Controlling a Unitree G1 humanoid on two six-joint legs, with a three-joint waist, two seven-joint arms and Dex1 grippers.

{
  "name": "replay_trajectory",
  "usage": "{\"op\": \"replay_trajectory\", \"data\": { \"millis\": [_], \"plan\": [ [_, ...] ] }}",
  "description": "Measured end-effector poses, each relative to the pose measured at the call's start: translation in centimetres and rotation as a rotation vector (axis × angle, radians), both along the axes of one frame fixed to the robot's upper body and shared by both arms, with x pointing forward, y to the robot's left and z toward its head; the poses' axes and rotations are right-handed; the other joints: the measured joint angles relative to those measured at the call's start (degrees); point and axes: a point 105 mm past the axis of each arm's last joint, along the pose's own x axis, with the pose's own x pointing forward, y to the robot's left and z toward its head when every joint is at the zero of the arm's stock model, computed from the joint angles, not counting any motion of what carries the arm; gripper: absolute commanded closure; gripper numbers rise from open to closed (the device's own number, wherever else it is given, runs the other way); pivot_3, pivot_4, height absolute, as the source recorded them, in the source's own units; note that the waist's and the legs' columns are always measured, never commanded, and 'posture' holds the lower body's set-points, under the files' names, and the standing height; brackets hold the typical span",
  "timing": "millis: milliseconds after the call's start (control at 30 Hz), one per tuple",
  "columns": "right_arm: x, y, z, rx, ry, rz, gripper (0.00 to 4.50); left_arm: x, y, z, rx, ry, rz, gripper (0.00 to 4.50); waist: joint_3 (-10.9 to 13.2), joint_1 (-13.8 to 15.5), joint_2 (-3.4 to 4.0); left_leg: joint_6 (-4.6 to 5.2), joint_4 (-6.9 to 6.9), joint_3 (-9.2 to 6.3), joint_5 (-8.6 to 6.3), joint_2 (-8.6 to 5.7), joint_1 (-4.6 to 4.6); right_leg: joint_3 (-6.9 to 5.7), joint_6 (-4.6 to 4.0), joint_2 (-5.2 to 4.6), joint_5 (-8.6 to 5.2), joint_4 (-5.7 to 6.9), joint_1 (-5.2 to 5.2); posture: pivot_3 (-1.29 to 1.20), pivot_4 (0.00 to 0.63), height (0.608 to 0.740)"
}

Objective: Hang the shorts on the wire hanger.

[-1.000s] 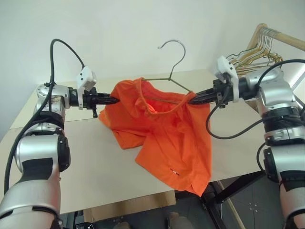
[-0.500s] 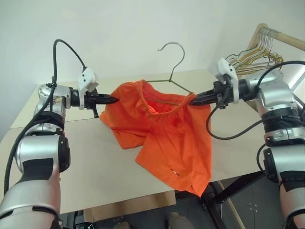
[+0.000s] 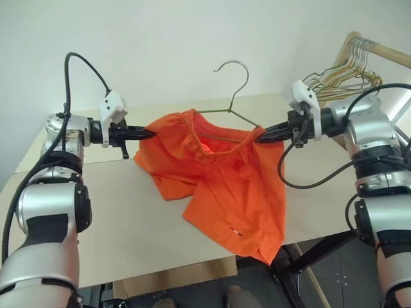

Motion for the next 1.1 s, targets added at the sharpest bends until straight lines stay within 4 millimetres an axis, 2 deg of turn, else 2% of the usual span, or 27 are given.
{"op": "replay_trajectory", "data": {
  "millis": [333,433,667,767,867,1000,1100],
  "plan": [
    [-0.1,-0.2,-0.8,-0.001,0.021,-0.003,4.50,-0.1,0.0,-0.9,-0.004,0.018,0.006,4.48,0.00,-0.05,0.00,0.00,0.00,0.00,0.00,-0.01,0.01,0.00,0.00,-0.02,0.00,0.01,0.00,-0.05,0.000,0.740],
    [-0.1,-0.1,-0.8,-0.001,0.021,-0.003,4.50,-0.1,-0.2,-1.1,-0.013,0.040,-0.003,3.91,0.00,0.00,0.00,0.00,0.00,0.00,0.00,-0.02,0.00,0.00,0.00,-0.02,0.00,0.00,0.01,-0.05,0.000,0.740],
    [-0.1,-0.1,-0.9,0.000,0.025,-0.008,4.50,-0.8,0.0,-1.1,-0.009,0.071,-0.048,2.04,0.00,-0.22,0.00,0.00,0.00,0.00,0.00,-0.01,0.00,0.00,0.00,-0.01,0.00,-0.01,0.00,-0.07,0.000,0.740],
    [0.2,-0.6,-0.9,0.001,0.036,-0.047,4.50,-1.2,1.7,-0.2,0.010,0.039,-0.027,1.15,0.00,-0.59,0.01,0.00,-0.01,0.00,0.00,-0.01,0.00,0.00,0.00,-0.01,0.00,-0.01,-0.01,-0.08,0.000,0.740],
    [0.2,-1.9,-1.1,0.003,0.043,-0.116,4.50,-1.6,2.8,1.7,-0.054,-0.030,-0.013,0.18,0.00,-0.55,0.00,0.00,0.00,-0.01,0.00,0.00,-0.04,-0.04,0.01,-0.07,0.00,-0.02,0.00,-0.09,0.000,0.740],
    [-0.6,-4.8,-2.2,0.046,0.082,-0.286,4.50,-2.6,3.4,6.2,-0.278,-0.179,-0.059,0.09,0.00,0.07,0.01,0.00,0.03,-0.07,0.00,-0.01,-0.15,-0.18,0.02,-0.14,-0.01,-0.02,-0.01,-0.10,0.000,0.740],
    [-0.7,-6.2,-2.6,0.098,0.098,-0.456,4.50,-3.4,2.6,7.2,-0.351,-0.240,-0.128,0.09,-0.04,0.11,0.08,0.00,0.02,-0.10,0.00,0.01,-0.12,-0.18,0.02,-0.15,-0.01,0.01,0.02,-0.11,0.000,0.740]
  ]
}}
